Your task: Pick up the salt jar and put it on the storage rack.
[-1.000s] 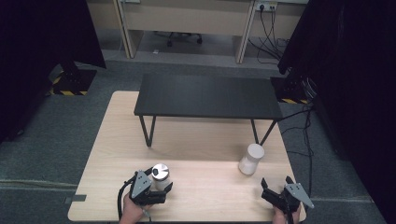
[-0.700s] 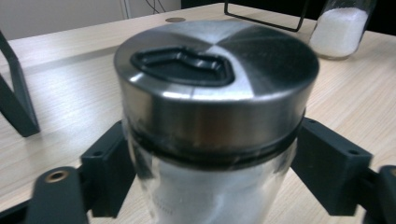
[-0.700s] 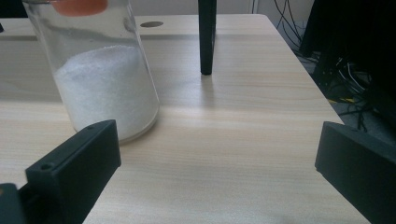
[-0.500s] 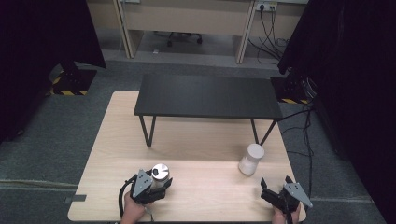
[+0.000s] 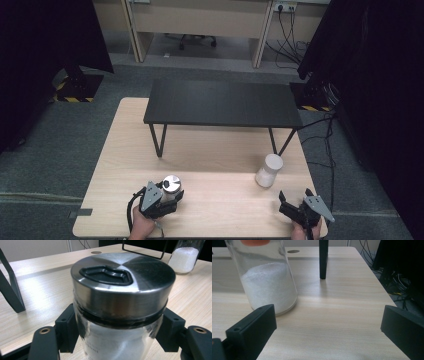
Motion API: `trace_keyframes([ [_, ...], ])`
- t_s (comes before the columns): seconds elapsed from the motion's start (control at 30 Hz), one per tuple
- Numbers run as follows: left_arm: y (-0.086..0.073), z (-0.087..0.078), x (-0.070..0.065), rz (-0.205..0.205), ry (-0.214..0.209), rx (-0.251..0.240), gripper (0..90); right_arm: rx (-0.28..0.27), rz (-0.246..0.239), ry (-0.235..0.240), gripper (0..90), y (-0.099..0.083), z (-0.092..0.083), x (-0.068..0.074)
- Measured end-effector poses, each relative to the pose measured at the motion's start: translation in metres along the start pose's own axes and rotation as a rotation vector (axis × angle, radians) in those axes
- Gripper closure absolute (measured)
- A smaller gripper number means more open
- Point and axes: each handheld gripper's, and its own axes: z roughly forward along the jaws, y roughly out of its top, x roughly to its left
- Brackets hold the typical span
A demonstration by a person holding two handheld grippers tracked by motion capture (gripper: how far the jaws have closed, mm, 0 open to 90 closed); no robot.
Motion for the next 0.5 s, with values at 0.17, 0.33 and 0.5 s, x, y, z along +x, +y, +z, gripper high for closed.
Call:
trace_keyframes([
  [0.17,0.003,-0.001,-0.003,-0.008,0.012,0.011,30.9,0.0,-0.001,0.002,0.3,0.0,0.0,0.0],
  [0.33,0.006,-0.004,-0.004,-0.016,0.019,0.008,30.9,-0.001,0.002,0.004,0.3,0.0,0.0,-0.001],
  [0.5,0.013,-0.008,-0.003,-0.019,0.026,0.001,30.9,0.0,0.002,0.006,0.3,0.0,0.0,-0.001],
])
